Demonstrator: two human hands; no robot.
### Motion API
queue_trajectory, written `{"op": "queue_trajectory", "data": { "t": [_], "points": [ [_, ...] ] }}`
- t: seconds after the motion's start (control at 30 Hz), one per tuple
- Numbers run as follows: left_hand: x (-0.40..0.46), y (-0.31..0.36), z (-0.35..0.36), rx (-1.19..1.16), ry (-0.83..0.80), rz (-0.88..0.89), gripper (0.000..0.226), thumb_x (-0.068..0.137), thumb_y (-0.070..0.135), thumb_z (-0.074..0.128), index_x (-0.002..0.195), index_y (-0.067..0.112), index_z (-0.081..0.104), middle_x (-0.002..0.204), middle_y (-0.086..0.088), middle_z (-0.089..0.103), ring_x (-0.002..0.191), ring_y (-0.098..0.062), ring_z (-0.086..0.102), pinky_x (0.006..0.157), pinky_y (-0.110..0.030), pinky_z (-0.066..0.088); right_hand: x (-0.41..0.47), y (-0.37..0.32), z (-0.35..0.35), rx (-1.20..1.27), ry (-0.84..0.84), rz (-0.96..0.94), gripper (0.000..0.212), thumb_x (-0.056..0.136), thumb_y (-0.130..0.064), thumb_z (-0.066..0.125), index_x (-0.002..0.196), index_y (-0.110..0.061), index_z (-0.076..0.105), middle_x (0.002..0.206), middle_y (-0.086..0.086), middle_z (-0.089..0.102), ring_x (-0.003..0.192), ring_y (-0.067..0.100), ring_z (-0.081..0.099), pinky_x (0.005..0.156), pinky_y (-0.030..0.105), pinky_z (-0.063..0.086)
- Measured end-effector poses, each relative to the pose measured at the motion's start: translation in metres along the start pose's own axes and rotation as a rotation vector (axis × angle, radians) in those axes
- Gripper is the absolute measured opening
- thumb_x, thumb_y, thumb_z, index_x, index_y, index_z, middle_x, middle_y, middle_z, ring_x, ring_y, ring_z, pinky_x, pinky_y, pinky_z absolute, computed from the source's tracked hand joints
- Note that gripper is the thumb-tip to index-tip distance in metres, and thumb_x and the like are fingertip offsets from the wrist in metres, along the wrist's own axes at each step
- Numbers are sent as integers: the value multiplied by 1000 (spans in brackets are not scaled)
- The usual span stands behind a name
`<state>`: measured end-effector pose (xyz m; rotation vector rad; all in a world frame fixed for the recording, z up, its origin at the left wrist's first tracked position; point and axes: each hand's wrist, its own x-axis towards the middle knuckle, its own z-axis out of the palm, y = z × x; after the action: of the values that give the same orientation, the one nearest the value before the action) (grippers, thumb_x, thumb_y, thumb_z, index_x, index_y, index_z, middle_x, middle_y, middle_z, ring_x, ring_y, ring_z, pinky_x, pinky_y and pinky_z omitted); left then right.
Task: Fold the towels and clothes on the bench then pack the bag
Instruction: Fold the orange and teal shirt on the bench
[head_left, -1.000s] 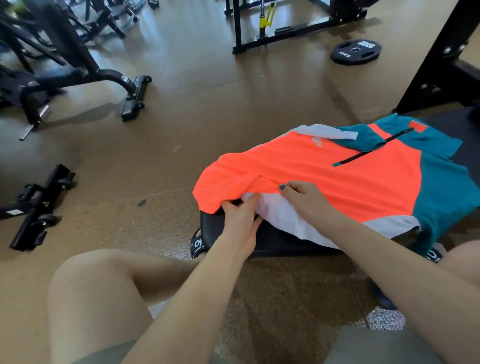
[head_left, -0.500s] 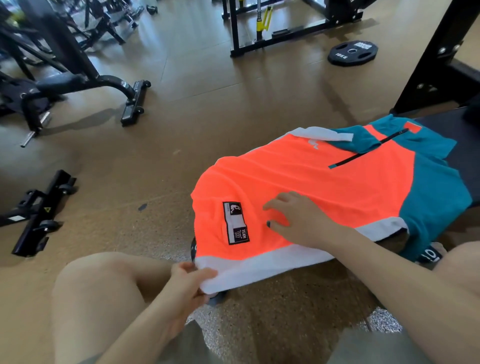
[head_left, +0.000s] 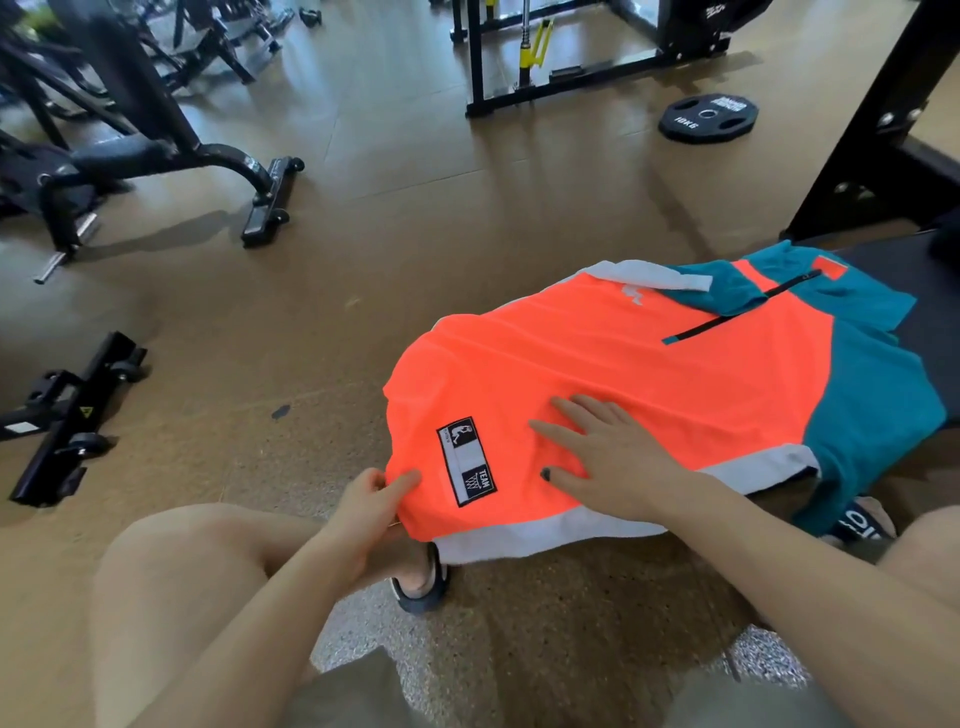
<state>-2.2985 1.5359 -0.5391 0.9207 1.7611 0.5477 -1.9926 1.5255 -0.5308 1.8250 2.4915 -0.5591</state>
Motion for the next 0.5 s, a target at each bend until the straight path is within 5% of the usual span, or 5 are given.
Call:
{"op": "queue_trajectory", "data": {
  "t": [0.07,0.13,0.23,0.37,0.5],
  "points": [
    [2,4,-5,31,2,58,29,87,31,70,95,7,57,96,-18,65,83,-27,64,85,-58,57,-1,-1,-1,11,-16,-19,64,100,-62,36,159,-43,17,170,-4,7,156,21,3,126,42,3],
    [8,10,-11,-5,70,63,7,99,13,56,98,6,57,91,-17,63,76,-25,62,67,-44,59,-1,-2,-3,53,22,-52,62,101,-57,39,159,-40,22,168,-3,17,155,21,10,125,39,7],
    [20,11,-23,17,162,25,3,97,9,54,97,7,55,86,-18,58,63,-23,54,56,-30,48,-2,-1,-9,66,84,-39,61,102,-53,42,158,-36,27,165,-2,26,153,21,17,123,36,11],
    [31,8,-22,161,-30,-116,53,77,34,74,113,-4,65,100,-25,73,80,-28,65,72,-35,53,-2,15,-18,55,49,91,66,102,-54,39,161,-36,15,168,2,16,155,24,11,125,41,10],
    [42,26,-10,59,-18,-108,46,90,50,69,113,9,69,107,-18,74,96,-30,70,78,-35,54,-4,29,-18,26,-19,136,66,102,-55,37,161,-34,15,170,1,7,156,24,6,126,44,9]
  ]
}}
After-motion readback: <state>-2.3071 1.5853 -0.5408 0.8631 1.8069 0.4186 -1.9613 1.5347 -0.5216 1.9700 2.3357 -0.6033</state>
